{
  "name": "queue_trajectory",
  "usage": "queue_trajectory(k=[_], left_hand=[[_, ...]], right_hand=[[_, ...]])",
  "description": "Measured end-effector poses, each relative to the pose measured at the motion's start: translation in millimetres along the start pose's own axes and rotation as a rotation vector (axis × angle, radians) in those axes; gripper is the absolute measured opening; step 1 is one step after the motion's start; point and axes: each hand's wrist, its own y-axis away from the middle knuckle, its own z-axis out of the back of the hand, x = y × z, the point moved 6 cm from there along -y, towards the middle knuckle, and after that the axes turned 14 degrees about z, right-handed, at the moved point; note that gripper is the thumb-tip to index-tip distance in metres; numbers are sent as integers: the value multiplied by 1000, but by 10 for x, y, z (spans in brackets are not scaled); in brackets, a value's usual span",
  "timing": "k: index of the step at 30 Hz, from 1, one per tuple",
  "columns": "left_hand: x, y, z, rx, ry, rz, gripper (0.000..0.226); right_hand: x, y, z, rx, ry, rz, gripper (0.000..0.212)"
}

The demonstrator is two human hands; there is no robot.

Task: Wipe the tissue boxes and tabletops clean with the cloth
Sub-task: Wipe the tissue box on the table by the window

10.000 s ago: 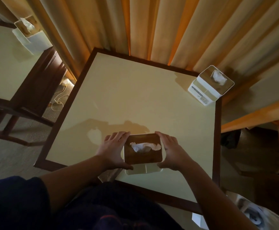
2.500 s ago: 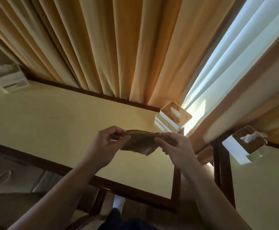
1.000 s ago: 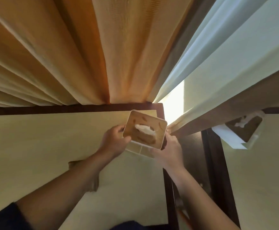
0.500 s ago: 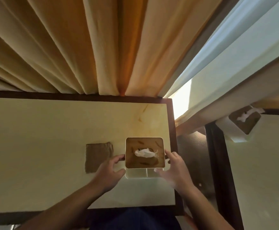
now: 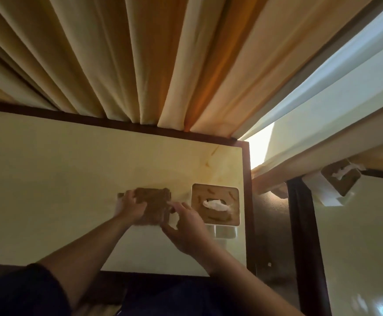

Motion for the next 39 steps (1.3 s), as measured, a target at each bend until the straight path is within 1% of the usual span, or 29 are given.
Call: queue_trajectory(k=[3, 5, 8, 10, 13, 16, 18, 19, 21, 23, 24, 26, 28, 30, 31, 33, 35, 36, 38, 39], left_hand=[[17, -60, -20, 21, 110, -12, 41], [28, -82, -39, 9, 183, -26, 37], [31, -75, -68, 14, 166, -77, 31], [30, -23, -56, 14, 107, -160, 21], [41, 114, 13, -17, 37, -291, 9], [-11, 348, 114, -26, 46, -416, 8], [-117, 579, 215, -2, 33, -542, 7], [-174, 703, 259, 17, 8, -608, 5], [-270, 932, 333, 63, -44, -723, 6], [-374, 1145, 415, 102, -79, -791, 8], [-436, 1253, 457, 113, -88, -821, 8], [-582, 1476, 512, 131, -110, -895, 6], [-720, 1672, 517, 172, -133, -948, 5], [-839, 1818, 472, 206, -145, -962, 7], [-889, 1884, 423, 222, -144, -958, 6], [-963, 2002, 282, 264, -121, -934, 5], [-997, 2105, 101, 294, -84, -907, 6], [-1004, 2148, -3, 301, -68, -888, 6], [-1002, 2227, -246, 315, -28, -831, 6], [-992, 2257, -387, 330, -5, -786, 7]], right_hand=[[-32, -229, -402, 143, -8, -95, 51], [-121, -287, -578, 234, -15, -161, 52], [-214, -220, -672, 351, 2, -207, 79], [-240, -134, -679, 372, 5, -194, 88], [-208, -53, -636, 309, -36, -143, 84], [-159, 10, -440, 155, -97, -108, 67], [-79, 55, -238, 43, -148, -52, 57], [-44, 88, -123, -9, -141, -19, 57], [-13, 171, 102, -93, -97, 43, 66], [-19, 248, 266, -128, -80, 101, 73], [-31, 281, 323, -134, -73, 135, 73], [-28, 343, 446, -154, -44, 206, 68], [-53, 407, 541, -194, -30, 253, 54], [-146, 482, 638, -250, -15, 267, 32], [-206, 535, 692, -272, -12, 269, 27], [-342, 664, 818, -311, -40, 286, 30], [-469, 826, 973, -315, -114, 279, 24], [-543, 917, 1046, -306, -151, 261, 22], [-735, 1087, 1151, -260, -212, 209, 29], [-864, 1161, 1187, -236, -235, 178, 29]])
